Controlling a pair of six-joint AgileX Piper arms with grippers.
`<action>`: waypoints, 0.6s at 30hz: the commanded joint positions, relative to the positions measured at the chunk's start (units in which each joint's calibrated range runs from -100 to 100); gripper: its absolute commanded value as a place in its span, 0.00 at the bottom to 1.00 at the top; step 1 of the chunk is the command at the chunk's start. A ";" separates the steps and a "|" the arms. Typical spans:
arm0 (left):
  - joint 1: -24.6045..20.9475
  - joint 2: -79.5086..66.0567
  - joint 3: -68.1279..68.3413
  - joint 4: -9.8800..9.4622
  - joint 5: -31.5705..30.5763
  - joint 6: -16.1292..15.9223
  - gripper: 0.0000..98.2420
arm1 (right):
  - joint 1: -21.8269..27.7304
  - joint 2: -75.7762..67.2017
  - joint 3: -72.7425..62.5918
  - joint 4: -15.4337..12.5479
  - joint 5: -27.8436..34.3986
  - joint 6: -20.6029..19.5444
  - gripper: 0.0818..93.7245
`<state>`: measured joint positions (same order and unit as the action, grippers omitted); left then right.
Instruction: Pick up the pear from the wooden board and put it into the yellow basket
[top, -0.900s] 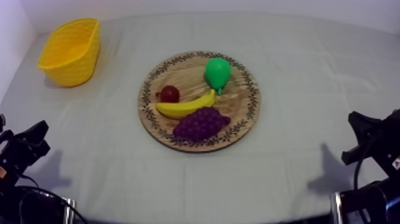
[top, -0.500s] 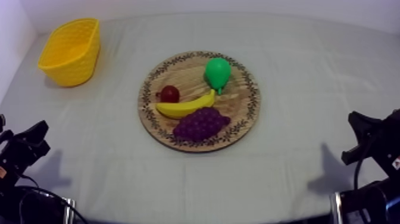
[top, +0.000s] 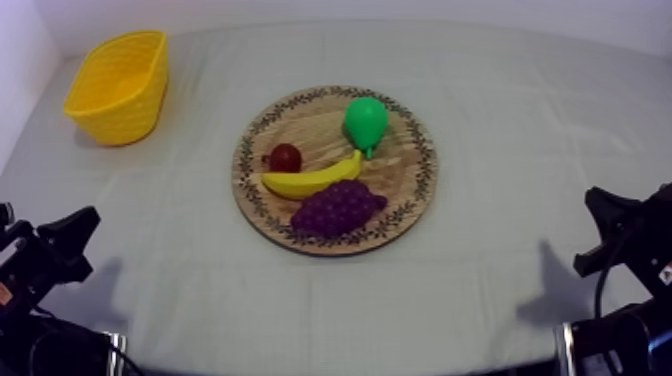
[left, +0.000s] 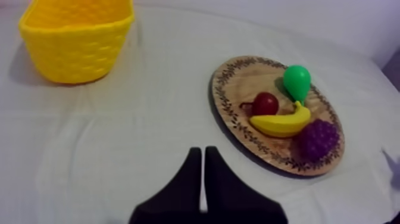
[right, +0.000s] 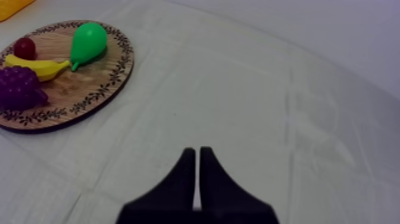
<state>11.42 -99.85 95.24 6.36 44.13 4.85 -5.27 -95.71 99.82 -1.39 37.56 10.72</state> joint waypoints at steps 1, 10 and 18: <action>2.49 0.83 -0.23 1.92 0.03 -3.59 0.00 | -0.01 -0.04 -0.05 0.00 0.02 0.00 0.00; 4.23 13.77 -3.47 8.02 -0.70 -7.03 0.00 | -0.01 -0.04 -0.05 0.00 0.02 0.01 0.00; 3.80 29.45 -12.21 10.01 1.67 -5.67 0.00 | -0.01 -0.04 -0.05 0.00 0.02 0.00 0.00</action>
<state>15.33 -75.89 85.32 16.27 45.14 -0.91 -5.27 -95.71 99.82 -1.39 37.56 10.75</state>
